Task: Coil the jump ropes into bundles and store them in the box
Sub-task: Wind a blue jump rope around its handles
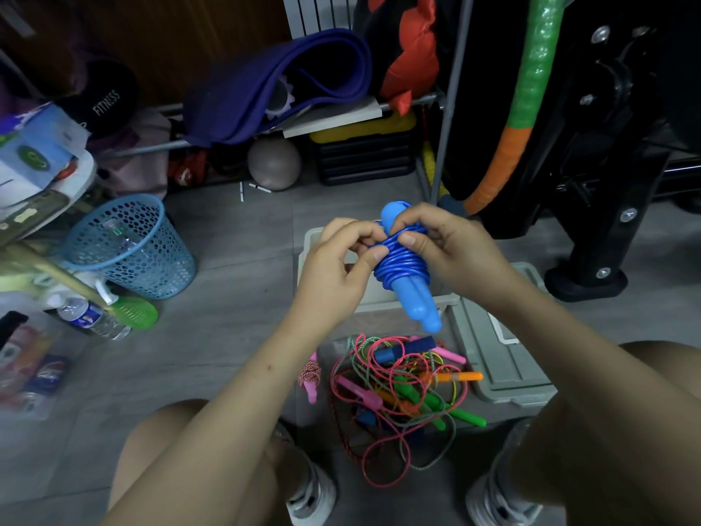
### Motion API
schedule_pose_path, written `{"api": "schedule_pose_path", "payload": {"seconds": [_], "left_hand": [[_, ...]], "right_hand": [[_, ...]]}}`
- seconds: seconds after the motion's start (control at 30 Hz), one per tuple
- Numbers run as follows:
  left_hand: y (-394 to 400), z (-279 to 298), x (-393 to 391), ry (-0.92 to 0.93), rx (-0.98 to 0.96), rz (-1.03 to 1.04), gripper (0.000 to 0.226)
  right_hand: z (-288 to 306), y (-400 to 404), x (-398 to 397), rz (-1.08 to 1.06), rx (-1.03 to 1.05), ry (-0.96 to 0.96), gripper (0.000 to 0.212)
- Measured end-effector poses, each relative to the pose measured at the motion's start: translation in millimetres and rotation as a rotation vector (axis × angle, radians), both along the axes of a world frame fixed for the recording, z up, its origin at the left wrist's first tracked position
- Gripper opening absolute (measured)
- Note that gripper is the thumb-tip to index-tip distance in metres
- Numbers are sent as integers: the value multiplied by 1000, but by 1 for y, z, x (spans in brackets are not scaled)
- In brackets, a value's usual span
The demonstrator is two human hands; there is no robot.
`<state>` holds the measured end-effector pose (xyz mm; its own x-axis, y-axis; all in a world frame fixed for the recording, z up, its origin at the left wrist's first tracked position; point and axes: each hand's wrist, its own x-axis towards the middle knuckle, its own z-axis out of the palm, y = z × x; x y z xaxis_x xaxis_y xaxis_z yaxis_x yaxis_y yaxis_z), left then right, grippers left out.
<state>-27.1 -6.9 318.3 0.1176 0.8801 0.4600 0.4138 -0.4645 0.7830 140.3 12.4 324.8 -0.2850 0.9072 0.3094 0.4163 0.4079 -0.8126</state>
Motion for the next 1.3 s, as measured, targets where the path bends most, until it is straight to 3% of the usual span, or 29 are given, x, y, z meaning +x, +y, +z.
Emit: {"api": "schedule_pose_path", "payload": {"seconds": [0.27,0.43,0.6,0.77,0.97,1.1,1.23,1.3], "left_hand": [[1,1,2,212,177,51,8],[1,-3,4,284,227,57,18],[0,-5,7,171,76,-8,15],[3,-2,3,-174,-104,29,7],[-1,3,1,-60,-43,6,24],[-1,5,3,-42,-57,-14,24],[1,6,4,-129,-111,35,18],[0,4,7,-307,-248,94,15]], "right_hand": [[1,-7,3,-40,11,-4,17],[-4,-7,2,-45,14,16,15],[-9,-3,0,-12,-13,90,6],[-4,-2,-3,46,-39,220,14],[-4,-4,-3,45,-66,261,12],[-5,-6,-4,13,-30,279,5],[-6,-7,-7,16,-24,281,6],[-7,-6,-7,33,-58,318,7]]}}
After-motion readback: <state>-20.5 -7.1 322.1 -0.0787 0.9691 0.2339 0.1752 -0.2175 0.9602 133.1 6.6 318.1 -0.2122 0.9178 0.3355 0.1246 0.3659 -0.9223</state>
